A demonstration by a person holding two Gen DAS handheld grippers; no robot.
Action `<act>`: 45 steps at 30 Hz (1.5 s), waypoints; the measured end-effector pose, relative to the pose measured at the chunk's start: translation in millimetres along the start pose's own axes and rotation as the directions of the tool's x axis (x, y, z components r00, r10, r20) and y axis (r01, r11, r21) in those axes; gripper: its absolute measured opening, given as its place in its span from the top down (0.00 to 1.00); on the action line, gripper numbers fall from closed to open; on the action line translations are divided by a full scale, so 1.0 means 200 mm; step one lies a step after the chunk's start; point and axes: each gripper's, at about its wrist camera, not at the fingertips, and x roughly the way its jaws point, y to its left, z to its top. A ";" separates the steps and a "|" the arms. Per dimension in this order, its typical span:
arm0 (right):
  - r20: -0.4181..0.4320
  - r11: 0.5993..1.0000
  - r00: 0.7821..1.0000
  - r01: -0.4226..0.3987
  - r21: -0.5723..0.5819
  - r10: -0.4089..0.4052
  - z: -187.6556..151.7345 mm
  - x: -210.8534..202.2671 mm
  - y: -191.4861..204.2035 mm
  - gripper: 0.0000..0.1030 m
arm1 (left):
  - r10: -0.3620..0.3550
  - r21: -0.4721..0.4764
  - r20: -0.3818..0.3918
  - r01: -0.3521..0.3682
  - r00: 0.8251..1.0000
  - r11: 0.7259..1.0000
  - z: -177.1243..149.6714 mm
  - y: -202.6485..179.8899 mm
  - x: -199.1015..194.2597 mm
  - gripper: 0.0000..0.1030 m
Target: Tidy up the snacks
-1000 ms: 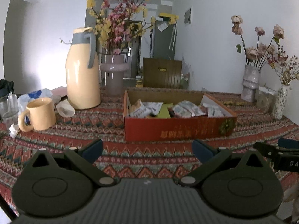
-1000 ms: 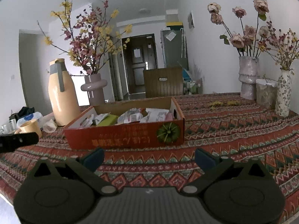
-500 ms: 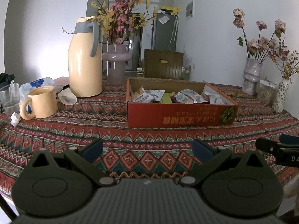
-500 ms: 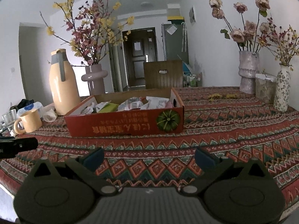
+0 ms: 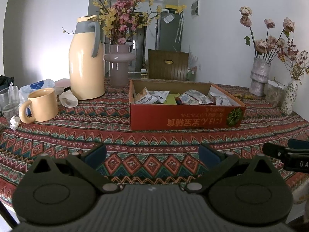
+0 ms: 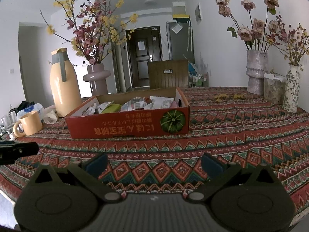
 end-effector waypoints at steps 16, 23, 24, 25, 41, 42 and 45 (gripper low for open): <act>-0.001 1.000 1.000 0.000 0.000 0.000 0.00 0.00 0.00 0.00 | -0.002 0.000 0.000 0.002 1.000 1.000 0.00 -0.01 0.00 0.00; -0.002 1.000 1.000 0.001 0.000 -0.001 0.00 0.00 0.00 0.00 | -0.003 0.002 0.005 0.003 1.000 1.000 0.00 -0.01 -0.01 0.00; -0.002 1.000 1.000 0.001 0.000 -0.001 0.00 0.00 0.00 0.00 | -0.003 0.004 0.006 0.003 1.000 1.000 0.00 -0.01 -0.01 0.00; -0.003 1.000 1.000 0.001 0.000 -0.001 0.00 0.00 0.00 0.00 | -0.004 0.005 0.007 0.004 1.000 1.000 0.00 -0.01 -0.01 0.00; -0.005 1.000 1.000 0.001 -0.001 -0.001 -0.01 0.00 0.00 0.00 | -0.005 0.005 0.011 0.005 1.000 1.000 0.00 -0.01 -0.01 0.00; -0.005 1.000 1.000 0.002 -0.001 -0.002 -0.01 0.00 0.00 0.00 | -0.005 0.005 0.011 0.005 1.000 1.000 0.00 -0.01 -0.01 0.00; -0.005 1.000 1.000 0.001 -0.001 -0.001 -0.01 0.00 0.00 0.00 | -0.006 0.002 0.016 0.006 1.000 1.000 0.00 -0.01 -0.01 0.00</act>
